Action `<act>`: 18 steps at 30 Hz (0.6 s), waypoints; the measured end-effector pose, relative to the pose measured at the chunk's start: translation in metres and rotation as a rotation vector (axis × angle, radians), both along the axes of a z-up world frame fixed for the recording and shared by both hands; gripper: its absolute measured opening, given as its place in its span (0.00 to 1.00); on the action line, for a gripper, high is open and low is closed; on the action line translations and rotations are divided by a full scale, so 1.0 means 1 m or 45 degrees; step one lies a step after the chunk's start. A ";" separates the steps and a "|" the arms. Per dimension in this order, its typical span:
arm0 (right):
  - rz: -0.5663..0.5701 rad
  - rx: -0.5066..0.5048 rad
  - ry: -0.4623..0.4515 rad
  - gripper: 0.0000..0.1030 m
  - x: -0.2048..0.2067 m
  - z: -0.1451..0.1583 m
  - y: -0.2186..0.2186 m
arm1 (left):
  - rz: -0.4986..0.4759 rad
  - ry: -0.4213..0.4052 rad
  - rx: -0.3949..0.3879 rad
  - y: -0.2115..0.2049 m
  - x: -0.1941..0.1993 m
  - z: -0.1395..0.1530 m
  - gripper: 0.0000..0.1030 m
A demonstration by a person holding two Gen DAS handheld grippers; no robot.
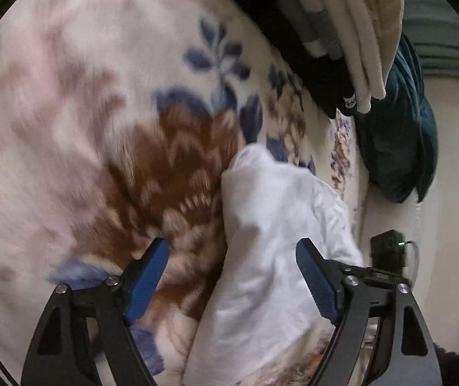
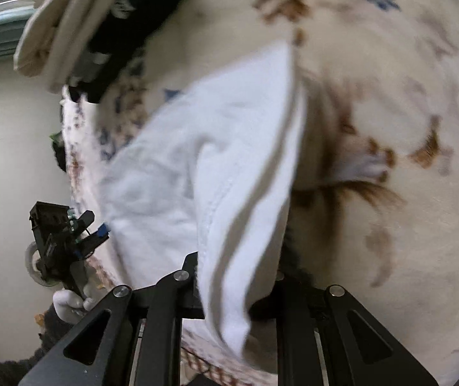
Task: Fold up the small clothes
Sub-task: 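Grasp the folded white shirt with the left tool while the right tool grasps it too, then lift the folded shirt with both tools and carry it onto the clothes stack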
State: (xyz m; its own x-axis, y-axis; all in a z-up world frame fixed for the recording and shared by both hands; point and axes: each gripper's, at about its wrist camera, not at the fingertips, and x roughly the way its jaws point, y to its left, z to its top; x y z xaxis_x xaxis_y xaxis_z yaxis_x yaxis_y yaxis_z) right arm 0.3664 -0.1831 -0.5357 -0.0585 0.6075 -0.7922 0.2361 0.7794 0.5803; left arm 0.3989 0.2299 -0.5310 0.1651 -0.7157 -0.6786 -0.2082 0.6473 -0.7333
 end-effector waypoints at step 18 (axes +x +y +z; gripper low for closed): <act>-0.190 -0.023 0.063 0.18 -0.019 -0.027 -0.012 | -0.116 -0.063 -0.039 -0.015 -0.001 0.004 1.00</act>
State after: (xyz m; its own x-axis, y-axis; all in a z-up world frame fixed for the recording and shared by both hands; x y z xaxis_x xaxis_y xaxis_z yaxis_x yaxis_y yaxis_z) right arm 0.3473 -0.1951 -0.5631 -0.0077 0.5979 -0.8015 0.3783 0.7437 0.5511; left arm 0.3976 0.2149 -0.5271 0.1314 -0.7494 -0.6490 -0.1125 0.6391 -0.7608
